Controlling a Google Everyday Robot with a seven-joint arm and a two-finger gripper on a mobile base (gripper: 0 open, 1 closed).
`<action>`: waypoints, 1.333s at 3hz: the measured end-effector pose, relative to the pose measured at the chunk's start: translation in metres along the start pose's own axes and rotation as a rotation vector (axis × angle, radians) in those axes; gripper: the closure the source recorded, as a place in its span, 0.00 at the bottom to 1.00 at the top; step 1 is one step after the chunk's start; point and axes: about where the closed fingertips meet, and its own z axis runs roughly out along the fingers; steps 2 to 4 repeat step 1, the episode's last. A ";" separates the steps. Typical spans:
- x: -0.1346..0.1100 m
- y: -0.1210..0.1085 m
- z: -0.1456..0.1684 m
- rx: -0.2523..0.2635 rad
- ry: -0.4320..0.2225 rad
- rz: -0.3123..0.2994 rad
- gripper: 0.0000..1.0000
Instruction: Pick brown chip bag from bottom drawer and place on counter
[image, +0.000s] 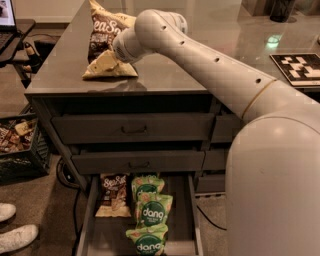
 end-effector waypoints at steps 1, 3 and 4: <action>0.000 0.000 0.000 0.000 0.000 0.000 0.00; 0.000 0.000 0.000 0.000 0.000 0.000 0.00; 0.000 0.000 0.000 0.000 0.000 0.000 0.00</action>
Offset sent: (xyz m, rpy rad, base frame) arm 0.0000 0.0000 0.0000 0.0000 0.0000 0.0000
